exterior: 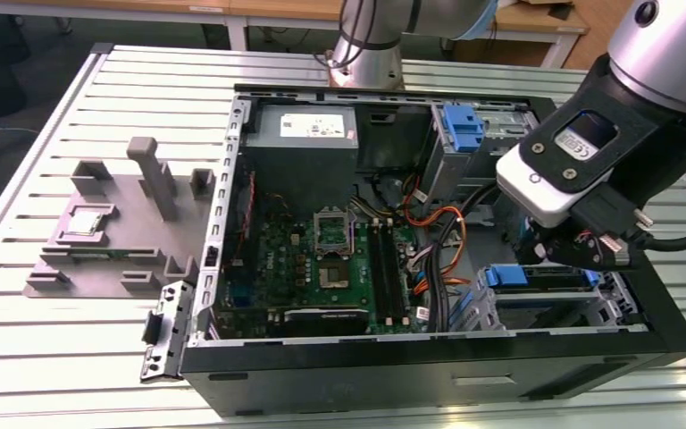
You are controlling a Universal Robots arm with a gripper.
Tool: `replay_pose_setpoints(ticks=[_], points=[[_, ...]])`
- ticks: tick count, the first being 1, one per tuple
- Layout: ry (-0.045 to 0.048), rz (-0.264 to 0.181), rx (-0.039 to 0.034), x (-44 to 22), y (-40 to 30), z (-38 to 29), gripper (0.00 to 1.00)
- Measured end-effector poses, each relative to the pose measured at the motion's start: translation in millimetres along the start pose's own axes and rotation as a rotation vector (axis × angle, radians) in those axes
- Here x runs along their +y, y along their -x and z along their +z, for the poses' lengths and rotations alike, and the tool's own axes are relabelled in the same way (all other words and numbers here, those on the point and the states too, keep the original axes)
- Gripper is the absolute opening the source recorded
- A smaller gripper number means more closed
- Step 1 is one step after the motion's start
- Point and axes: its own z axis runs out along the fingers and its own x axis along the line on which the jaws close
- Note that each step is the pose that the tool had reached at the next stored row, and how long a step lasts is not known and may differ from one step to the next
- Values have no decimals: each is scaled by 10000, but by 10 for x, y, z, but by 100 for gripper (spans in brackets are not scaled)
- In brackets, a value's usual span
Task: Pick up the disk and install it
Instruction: 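Insert the disk into the insertion slot, then insert the first disk wire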
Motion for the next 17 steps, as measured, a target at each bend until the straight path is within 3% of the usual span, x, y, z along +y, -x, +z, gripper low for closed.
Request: replay_pose_setpoints(ticks=[1, 4, 17], points=[[0, 0, -1, 0, 0, 14, 13], [1, -2, -1, 18, -1, 47, 10], [0, 1, -2, 38, -2, 73, 10]])
